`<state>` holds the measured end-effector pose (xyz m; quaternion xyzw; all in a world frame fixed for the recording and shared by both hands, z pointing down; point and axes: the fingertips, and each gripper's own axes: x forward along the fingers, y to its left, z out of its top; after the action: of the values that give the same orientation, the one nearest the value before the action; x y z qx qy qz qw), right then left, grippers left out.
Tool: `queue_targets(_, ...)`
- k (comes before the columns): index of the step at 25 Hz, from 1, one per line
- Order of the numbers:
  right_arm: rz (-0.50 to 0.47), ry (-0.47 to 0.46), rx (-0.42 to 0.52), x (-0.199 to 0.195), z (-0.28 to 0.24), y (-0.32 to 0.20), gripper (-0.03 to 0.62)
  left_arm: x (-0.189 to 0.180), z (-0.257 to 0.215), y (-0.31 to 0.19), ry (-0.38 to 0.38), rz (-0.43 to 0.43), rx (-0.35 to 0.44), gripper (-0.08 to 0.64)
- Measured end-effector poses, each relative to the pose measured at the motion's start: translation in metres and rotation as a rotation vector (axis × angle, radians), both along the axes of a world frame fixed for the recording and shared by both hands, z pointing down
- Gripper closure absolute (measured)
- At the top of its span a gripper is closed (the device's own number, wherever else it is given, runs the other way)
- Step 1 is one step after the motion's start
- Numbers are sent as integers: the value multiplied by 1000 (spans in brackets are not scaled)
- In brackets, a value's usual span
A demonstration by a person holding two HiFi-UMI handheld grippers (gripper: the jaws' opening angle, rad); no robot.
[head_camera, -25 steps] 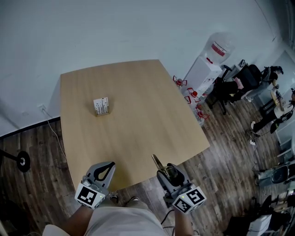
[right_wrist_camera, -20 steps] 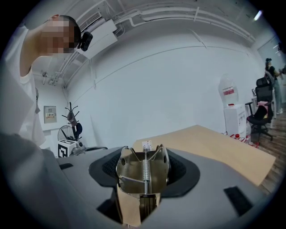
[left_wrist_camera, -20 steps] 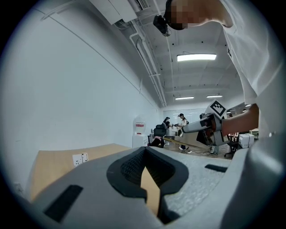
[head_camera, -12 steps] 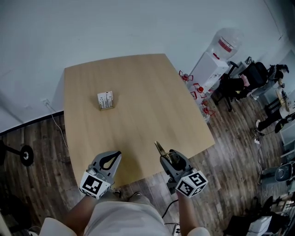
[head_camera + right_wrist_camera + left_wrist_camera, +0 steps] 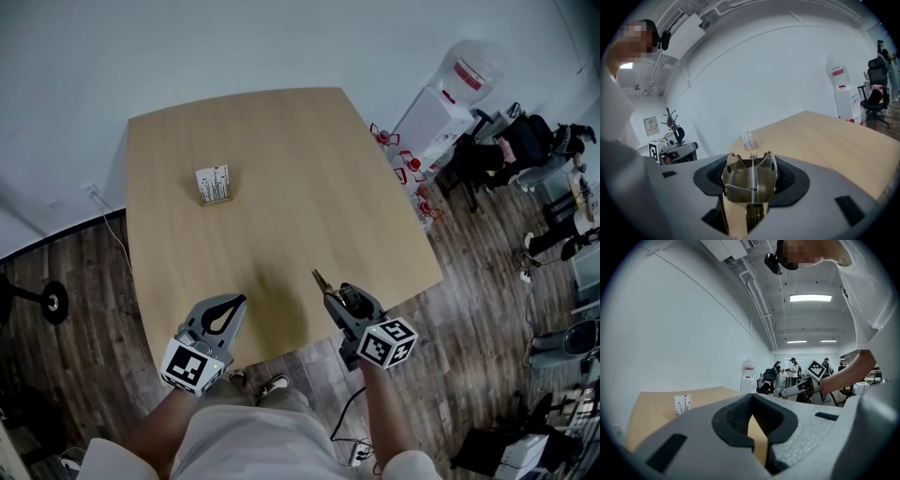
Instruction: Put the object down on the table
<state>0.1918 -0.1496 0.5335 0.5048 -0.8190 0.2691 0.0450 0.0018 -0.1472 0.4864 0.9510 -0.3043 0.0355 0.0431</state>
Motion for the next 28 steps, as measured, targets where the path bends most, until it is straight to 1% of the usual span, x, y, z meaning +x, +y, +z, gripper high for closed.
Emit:
queue_targets(3,-30,0,-55,0,26,-5,371,1,8,2,-7,7,-24,555)
queue_targets(6,-33,-11,-98,3,47,-15,371,2,14,0,-6,10,-31,555)
queue_targets(8,-44,-3,-121,3,60,-20,371,0,18,-1,0,4,-38,555)
queue_targets(12,-83,-6,-157,0,81,-27,371,-2,23,-3,-17,10,-35,555)
queue_targets(19,-97,11,-230,5,114,-43,371,-5,28,-7,-26,4,-44,555)
queue_targets(24,-185,93,-242,-2,125,-52,371,-6,31,-15,-37,0,-50,555)
queue_targets(26,-219,101,-250,-6,130,-57,371,-4,31,-17,-38,-3,-47,555)
queue_targets(28,-241,88,-255,-9,135,-63,370,-3,31,-19,-40,-3,-47,555)
